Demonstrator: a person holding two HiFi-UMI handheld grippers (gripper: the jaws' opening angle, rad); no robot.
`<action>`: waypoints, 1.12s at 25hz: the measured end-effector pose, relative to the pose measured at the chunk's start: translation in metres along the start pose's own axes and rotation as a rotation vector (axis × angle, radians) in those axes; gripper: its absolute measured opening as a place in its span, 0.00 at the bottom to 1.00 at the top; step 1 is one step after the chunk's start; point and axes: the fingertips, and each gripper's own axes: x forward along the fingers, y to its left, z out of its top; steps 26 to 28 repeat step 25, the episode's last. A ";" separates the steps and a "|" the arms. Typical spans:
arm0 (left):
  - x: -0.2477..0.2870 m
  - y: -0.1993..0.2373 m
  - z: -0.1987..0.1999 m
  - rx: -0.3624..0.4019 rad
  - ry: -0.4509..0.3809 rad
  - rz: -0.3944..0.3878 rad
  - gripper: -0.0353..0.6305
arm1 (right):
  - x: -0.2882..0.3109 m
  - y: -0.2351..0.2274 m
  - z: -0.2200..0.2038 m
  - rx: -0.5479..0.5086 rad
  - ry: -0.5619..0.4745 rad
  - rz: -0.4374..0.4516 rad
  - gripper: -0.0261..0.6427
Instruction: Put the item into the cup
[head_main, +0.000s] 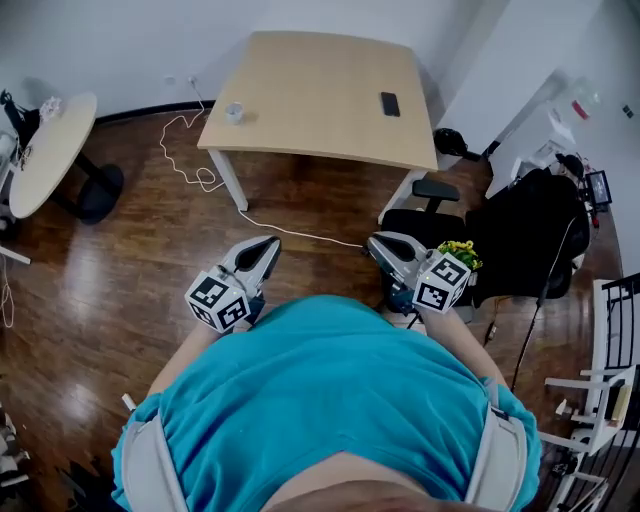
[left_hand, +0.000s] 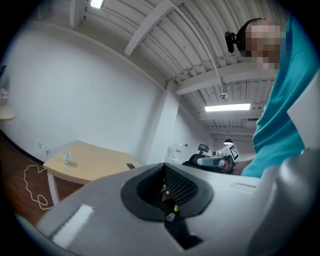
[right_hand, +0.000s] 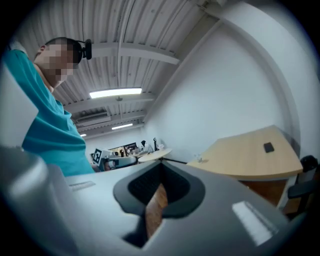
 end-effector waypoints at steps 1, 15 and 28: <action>0.007 -0.009 -0.007 -0.019 0.005 -0.005 0.06 | -0.010 -0.001 -0.004 0.002 0.005 -0.001 0.04; 0.058 -0.061 -0.030 0.015 0.078 -0.075 0.06 | -0.064 -0.015 -0.011 -0.054 -0.001 -0.012 0.04; 0.058 -0.046 -0.016 0.030 0.063 -0.072 0.06 | -0.047 -0.016 -0.001 -0.079 -0.007 -0.001 0.04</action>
